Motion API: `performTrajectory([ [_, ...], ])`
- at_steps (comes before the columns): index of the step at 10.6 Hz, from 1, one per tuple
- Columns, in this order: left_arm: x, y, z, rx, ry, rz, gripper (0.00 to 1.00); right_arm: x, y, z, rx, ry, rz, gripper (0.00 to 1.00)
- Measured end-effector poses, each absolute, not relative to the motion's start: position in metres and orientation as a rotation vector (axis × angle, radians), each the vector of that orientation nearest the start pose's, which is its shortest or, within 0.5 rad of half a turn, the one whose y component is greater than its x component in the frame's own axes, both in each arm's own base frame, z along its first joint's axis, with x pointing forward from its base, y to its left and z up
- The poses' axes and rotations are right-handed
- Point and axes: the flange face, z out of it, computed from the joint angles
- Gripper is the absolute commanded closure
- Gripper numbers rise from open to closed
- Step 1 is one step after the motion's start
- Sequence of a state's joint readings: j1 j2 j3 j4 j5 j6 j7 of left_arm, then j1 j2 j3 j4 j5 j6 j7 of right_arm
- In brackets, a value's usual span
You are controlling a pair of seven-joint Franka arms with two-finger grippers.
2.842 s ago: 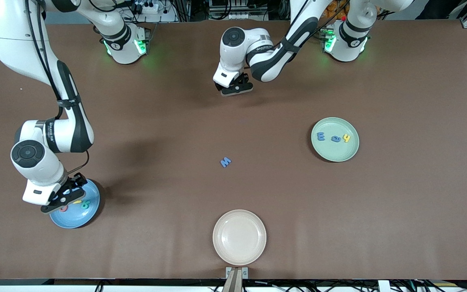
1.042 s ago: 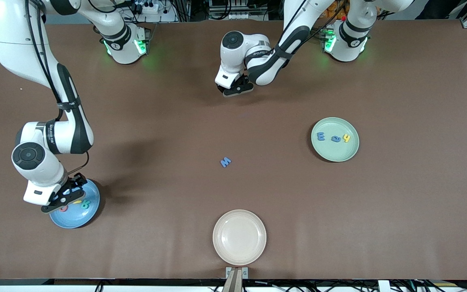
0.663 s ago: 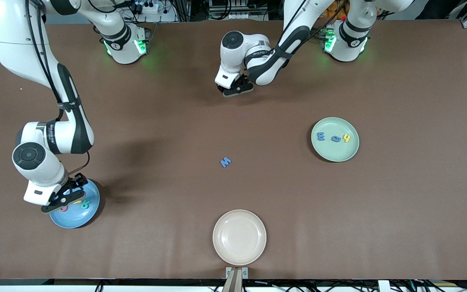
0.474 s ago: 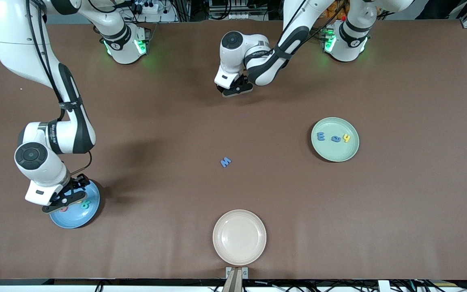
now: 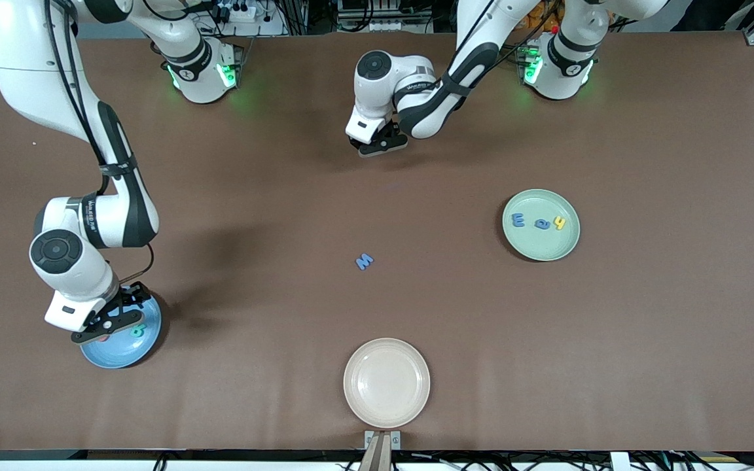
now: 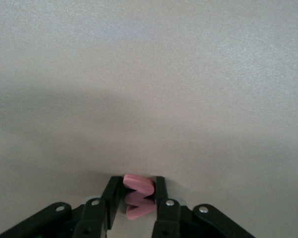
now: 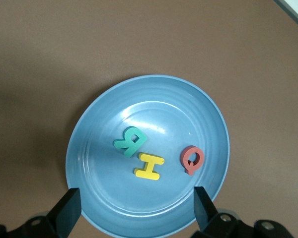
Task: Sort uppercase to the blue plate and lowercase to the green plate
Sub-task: 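Grasp the pink lowercase w with the left gripper, then carry the w to the green plate while the right gripper reaches W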
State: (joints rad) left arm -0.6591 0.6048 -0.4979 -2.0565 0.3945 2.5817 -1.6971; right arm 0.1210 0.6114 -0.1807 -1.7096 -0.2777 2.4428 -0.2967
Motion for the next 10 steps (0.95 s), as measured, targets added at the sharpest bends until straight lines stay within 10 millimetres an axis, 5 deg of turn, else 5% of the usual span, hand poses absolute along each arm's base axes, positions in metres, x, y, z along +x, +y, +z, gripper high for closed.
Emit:
performTrajectory([
  [6,0.234,-0.544,0.174,-3.152,-0.455,0.089,0.79,0.687,-0.027,0.253,-3.353,-0.806,-0.122,0.0],
  [10,0.267,-0.551,0.196,-3.167,-0.51,0.024,0.8,0.687,-0.022,0.253,-3.343,-0.745,-0.137,0.0],
])
